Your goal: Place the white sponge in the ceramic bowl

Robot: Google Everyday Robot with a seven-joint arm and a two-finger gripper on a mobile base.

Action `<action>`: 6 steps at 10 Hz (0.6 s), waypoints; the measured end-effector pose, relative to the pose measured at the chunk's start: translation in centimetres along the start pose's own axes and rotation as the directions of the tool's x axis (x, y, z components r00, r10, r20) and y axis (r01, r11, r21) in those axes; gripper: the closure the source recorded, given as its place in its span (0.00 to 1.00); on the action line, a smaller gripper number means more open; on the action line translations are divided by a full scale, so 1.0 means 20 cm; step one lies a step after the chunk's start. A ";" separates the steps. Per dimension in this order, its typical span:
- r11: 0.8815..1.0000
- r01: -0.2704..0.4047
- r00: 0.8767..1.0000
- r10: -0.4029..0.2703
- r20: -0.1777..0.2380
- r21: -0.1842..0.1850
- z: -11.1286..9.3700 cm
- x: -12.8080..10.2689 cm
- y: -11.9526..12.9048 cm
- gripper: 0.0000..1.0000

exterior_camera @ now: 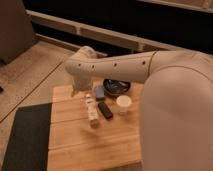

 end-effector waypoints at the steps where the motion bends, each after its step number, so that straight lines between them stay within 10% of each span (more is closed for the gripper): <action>1: 1.000 0.000 1.000 0.000 0.005 -0.007 0.03 -0.02 -0.01 0.35; 6: 0.997 0.019 0.999 -0.015 0.050 -0.080 0.20 -0.27 -0.25 0.35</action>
